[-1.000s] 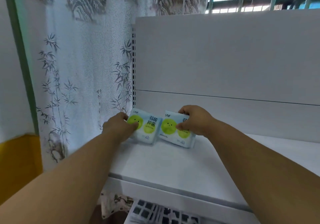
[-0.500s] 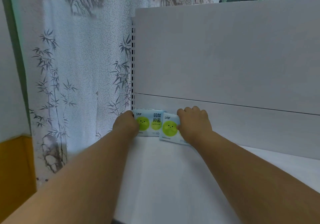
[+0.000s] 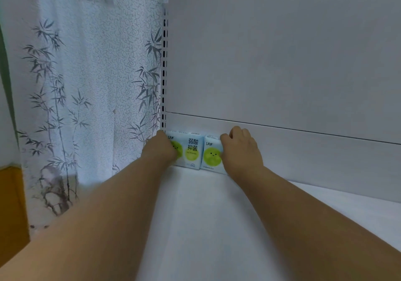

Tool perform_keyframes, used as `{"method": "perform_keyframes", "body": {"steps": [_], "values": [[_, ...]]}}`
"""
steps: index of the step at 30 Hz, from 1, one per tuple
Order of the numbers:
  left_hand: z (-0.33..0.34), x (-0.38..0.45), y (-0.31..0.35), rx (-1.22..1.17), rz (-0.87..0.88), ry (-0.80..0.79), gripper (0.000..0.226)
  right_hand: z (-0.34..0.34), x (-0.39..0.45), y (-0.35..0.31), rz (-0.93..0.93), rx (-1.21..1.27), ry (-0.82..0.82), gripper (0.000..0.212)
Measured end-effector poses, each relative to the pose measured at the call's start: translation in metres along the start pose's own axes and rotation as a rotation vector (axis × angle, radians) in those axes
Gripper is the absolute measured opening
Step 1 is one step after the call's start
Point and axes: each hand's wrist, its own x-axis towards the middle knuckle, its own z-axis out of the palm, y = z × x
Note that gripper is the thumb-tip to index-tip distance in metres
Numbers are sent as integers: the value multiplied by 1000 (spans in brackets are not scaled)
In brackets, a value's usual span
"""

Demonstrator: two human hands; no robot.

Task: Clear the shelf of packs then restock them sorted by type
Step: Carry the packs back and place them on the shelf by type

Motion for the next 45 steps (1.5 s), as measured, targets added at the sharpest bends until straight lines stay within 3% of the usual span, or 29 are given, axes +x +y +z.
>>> {"method": "perform_keyframes", "body": {"steps": [6,10,17,21,33,40,45], "values": [[3,-12,8,-67,-30,-9,48,-10,-8,-7,-4,-40,-18,40],[-3,-21,11,-64,-51,14,40,-25,-14,-16,-11,-28,-12,44],[-33,-66,7,96,235,66,38,-61,-40,-53,-34,121,27,44],[-74,-105,-18,80,237,102,41,-83,-51,-94,-116,248,65,43],[-190,-320,-118,234,-240,403,37,-148,-144,-243,-618,680,56,42],[-211,-481,-211,262,-553,511,30,-160,-272,-353,-860,836,-91,41],[-203,-594,-308,267,-788,478,29,-135,-396,-447,-1006,916,-342,34]]}}
